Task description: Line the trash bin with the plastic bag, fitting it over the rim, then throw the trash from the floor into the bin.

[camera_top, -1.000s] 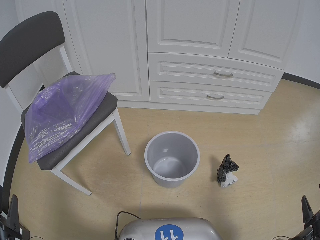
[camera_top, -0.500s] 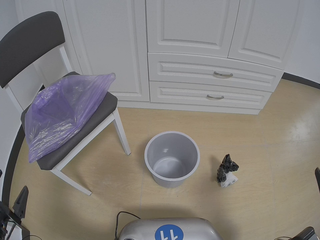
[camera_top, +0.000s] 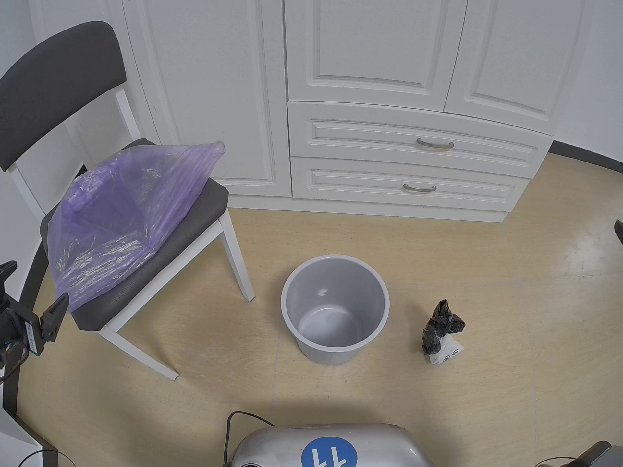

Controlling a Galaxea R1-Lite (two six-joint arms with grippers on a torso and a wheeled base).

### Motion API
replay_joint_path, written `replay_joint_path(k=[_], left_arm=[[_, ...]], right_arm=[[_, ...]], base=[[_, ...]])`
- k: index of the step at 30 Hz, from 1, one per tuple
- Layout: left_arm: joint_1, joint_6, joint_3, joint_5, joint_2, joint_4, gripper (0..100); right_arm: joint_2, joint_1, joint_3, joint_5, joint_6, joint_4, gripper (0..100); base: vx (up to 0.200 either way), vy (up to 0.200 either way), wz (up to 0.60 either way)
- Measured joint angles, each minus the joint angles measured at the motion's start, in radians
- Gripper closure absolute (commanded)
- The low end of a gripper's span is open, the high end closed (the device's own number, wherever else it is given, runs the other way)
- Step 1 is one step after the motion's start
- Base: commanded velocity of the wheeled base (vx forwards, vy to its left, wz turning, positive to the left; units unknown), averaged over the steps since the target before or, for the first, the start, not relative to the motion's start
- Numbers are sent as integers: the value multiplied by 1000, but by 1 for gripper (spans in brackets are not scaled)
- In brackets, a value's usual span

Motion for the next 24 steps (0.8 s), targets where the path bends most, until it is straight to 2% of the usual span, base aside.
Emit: replay_joint_path(k=[11,15,18,21,24], left_arm=[[24,47,61,4,114,-23,0],[90,54,74,2,137,-27,0],[154,58,77,-12,158,-44,0],[218,69,80,-60,185,-64,0],[279,100,81,-121,213,-82,0]], right_arm=[[61,19,49,1,-3,-47,0],[83,28,71,1,16,-63,0],[118,53,81,-3,65,-122,0],[158,110,89,-45,130,-183,0],[198,186,93,-152,172,-224,0]], base=[[0,0,0],[0,0,0],[0,0,0],[0,0,0],[0,0,0]])
